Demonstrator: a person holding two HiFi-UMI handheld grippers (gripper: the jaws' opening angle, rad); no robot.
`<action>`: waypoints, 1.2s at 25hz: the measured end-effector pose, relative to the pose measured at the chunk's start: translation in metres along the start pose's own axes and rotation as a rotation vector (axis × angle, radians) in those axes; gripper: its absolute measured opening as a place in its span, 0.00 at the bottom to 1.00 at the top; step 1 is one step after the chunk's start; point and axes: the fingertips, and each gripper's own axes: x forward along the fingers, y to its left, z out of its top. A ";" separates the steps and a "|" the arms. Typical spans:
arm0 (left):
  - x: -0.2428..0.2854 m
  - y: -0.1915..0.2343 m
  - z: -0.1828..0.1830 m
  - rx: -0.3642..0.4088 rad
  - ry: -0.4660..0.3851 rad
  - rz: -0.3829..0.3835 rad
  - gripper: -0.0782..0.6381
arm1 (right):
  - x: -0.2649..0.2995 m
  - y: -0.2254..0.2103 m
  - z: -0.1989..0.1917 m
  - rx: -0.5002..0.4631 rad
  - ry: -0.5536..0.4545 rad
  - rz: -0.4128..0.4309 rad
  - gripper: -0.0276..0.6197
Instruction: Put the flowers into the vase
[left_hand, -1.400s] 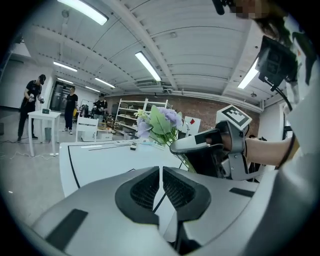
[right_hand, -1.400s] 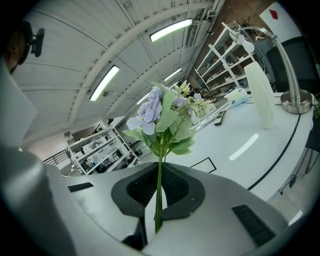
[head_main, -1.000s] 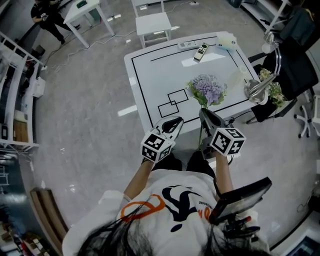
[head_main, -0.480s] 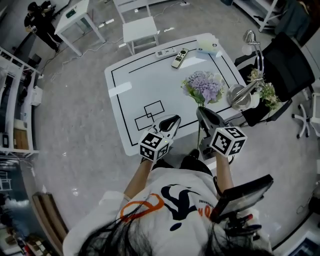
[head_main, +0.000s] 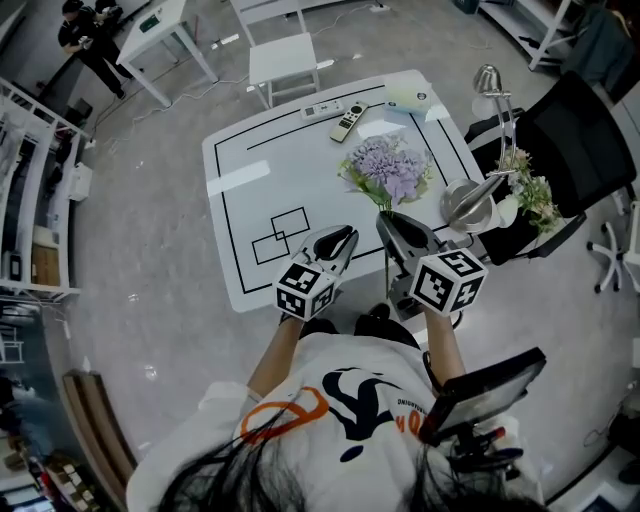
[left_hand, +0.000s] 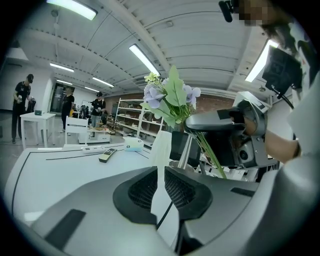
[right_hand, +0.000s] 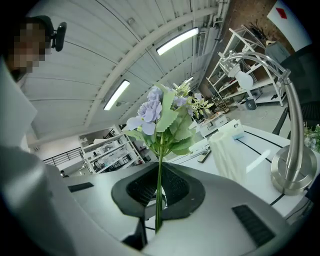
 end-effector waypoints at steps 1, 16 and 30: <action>0.002 -0.002 0.000 -0.005 0.001 0.004 0.16 | -0.001 0.000 -0.001 -0.001 0.008 0.007 0.07; 0.040 -0.024 0.013 0.050 0.038 -0.077 0.32 | -0.026 -0.024 0.019 0.027 -0.038 -0.022 0.07; 0.109 -0.016 0.055 0.155 0.043 -0.217 0.53 | -0.043 -0.054 0.052 0.041 -0.132 -0.166 0.07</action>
